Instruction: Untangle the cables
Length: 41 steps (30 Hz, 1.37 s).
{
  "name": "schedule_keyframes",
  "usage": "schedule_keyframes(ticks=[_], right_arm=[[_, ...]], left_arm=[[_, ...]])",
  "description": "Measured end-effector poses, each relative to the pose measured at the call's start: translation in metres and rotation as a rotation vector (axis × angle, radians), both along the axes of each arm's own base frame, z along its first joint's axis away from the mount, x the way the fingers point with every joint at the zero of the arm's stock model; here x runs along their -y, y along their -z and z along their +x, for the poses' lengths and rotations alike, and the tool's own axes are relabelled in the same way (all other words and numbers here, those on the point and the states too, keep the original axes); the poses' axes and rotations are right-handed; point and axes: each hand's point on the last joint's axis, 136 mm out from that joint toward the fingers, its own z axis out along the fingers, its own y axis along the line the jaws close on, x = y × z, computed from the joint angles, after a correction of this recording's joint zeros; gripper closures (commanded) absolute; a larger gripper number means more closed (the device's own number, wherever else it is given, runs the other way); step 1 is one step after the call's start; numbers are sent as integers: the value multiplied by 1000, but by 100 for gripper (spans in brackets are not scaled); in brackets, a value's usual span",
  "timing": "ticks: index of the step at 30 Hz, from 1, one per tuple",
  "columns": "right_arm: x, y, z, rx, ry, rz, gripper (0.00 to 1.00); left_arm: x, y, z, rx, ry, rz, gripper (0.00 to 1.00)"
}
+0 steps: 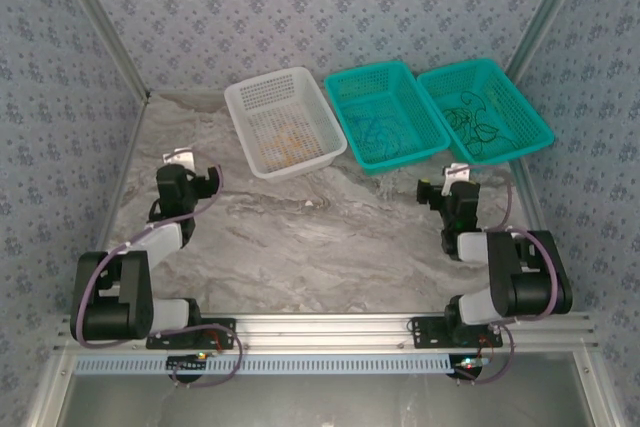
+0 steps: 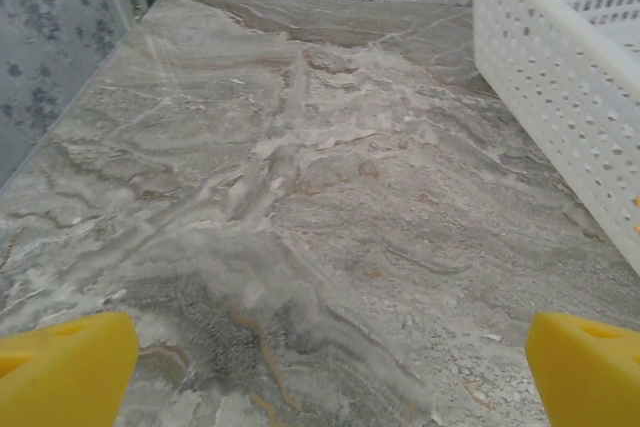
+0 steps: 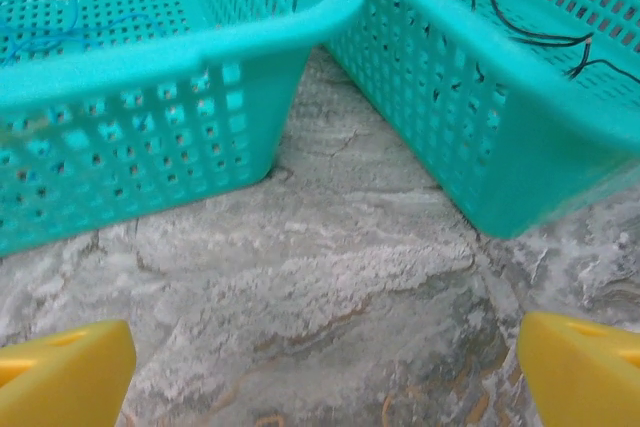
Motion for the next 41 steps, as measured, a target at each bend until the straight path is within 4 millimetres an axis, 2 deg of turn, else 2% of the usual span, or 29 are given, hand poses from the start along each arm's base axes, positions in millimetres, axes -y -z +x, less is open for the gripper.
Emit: schedule_keyframes(ticks=[3, 4, 9, 13, 19, 26, 35, 41], right_arm=[[0, 20, -4, -50, 0, -11, 0], [1, 20, 0, -58, 3, -12, 0], [11, -5, 22, 5, 24, 2, 0], [11, -5, 23, 3, 24, 3, 0], [11, -4, 23, 2, 24, 3, 0], [11, -4, 23, 2, 24, 3, 0], [11, -4, 22, 1, 24, 3, 0], [10, -4, 22, 1, 19, 5, 0]], left_arm=[[-8, -7, 2, 44, 4, -28, 1], [-11, -8, 2, 60, 2, -35, 0], [-12, 1, -5, 48, 15, -46, 1], [-9, 19, -15, 10, 22, -54, 0], [-6, 39, 10, -47, 52, -75, 1], [5, 49, 9, -25, 47, -28, 1], [-16, 42, 7, 13, -103, 48, 1], [-21, 40, 6, 21, -132, 61, 1]])
